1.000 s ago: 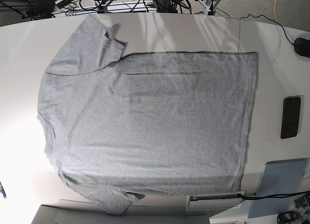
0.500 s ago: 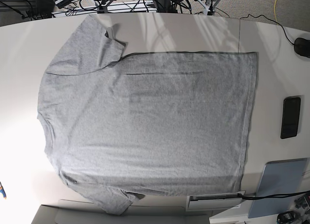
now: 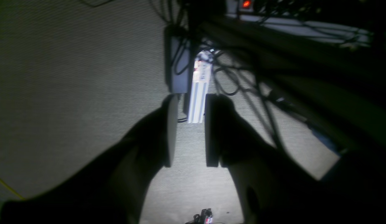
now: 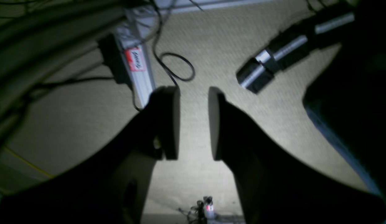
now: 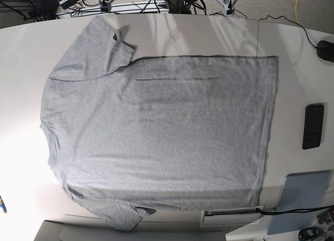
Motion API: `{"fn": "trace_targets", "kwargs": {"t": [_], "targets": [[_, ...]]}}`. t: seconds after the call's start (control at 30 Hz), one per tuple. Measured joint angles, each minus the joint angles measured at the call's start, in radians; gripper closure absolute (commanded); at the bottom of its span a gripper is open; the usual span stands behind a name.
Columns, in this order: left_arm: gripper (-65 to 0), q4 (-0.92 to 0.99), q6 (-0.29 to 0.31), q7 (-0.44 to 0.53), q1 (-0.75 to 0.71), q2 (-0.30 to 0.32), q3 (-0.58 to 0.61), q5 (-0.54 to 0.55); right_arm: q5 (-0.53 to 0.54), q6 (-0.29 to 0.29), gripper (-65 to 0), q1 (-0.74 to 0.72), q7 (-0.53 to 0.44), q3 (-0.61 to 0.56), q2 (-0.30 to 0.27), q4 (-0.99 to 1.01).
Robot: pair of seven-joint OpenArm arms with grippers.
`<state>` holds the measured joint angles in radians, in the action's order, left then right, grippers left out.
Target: Fold the T-shirt properly
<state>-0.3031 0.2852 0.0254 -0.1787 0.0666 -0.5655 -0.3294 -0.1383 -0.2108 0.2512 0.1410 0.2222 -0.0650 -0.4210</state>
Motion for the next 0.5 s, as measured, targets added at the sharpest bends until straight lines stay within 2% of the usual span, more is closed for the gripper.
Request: {"fn": "trace_targets", "kwargs": {"t": [0.03,0.13,0.2,0.27,0.4,0.5], "targets": [[-17.3,-0.024,0.024,0.000,-0.020,0.000,0.000,-0.002,0.007,0.001,-16.1,0.010,0.000,0.000,-0.004,0.000],[-17.2,-0.121,0.173,-0.005,-0.083,0.003,0.001,0.000,0.007,-0.003,-16.1,0.040,0.002,0.000,-0.018,-0.018],[-17.2,-0.199,0.233,-0.010,-0.129,0.000,0.001,0.045,0.007,-0.003,-16.1,0.072,0.014,0.000,-0.023,-0.065],[-17.2,-0.285,0.252,-0.013,-0.180,0.000,0.001,0.097,0.006,-0.003,-16.1,0.118,0.031,-0.001,-0.024,-0.140],[-16.8,-0.454,0.290,-0.016,-0.298,0.002,0.002,0.134,0.004,-0.008,-16.1,0.241,0.074,-0.002,-0.026,-0.330],[-15.4,-0.582,0.296,-0.024,-0.387,0.001,0.003,0.171,0.000,-0.045,-16.1,0.345,0.099,-0.002,-0.026,-0.496]]}}
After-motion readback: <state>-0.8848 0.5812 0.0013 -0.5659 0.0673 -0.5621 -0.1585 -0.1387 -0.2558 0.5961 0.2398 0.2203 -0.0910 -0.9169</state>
